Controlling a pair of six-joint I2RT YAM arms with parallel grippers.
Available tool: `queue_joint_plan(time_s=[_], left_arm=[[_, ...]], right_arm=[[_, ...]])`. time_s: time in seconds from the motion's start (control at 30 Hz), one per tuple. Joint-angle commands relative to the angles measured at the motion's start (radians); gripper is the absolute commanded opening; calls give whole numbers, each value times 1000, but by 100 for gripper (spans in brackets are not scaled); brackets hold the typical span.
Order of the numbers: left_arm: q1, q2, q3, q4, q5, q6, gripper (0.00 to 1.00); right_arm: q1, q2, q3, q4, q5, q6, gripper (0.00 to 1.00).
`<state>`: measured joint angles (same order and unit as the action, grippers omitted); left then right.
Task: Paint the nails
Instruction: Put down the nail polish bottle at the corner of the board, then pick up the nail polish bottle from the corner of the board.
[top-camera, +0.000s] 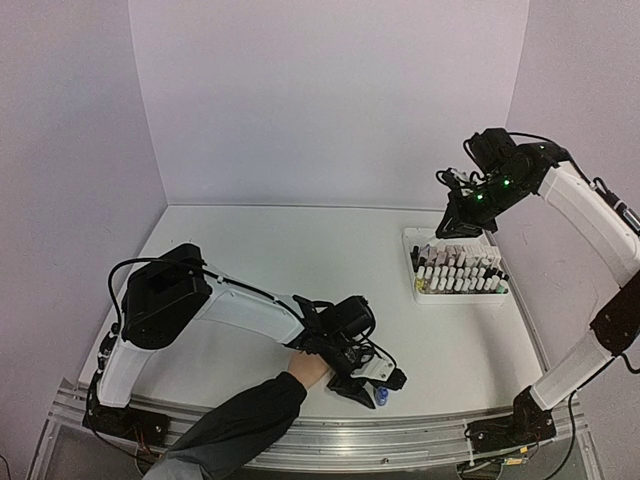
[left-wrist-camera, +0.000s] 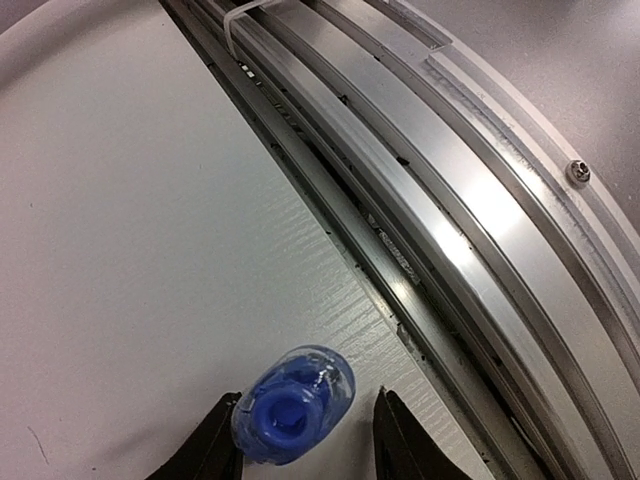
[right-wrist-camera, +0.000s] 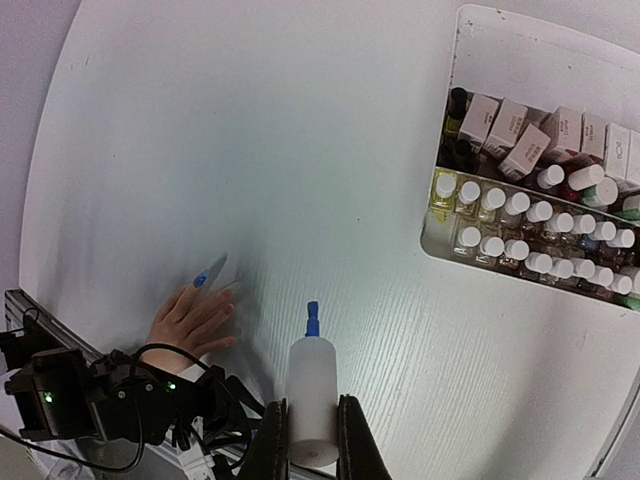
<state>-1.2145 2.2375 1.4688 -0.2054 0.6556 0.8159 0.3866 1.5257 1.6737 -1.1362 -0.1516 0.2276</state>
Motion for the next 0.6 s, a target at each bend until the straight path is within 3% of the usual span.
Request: queue_joint_plan(time_s=[0.0,0.3,0.47,0.57], left_arm=[[6,-4,64,-41,54,59,41],[6,22,90,-43,60,8,27],[6,14,65,-31,58,21,25],[12,18,53,17,75,-54,25]], right_arm=[[-3,-33,11,7,-13,-19,0],[-3,-39,5,6,-7,-31,0],[-2,-38,9,6,-6,-36,0],[-2,-35,11,6,-10,-37,0]])
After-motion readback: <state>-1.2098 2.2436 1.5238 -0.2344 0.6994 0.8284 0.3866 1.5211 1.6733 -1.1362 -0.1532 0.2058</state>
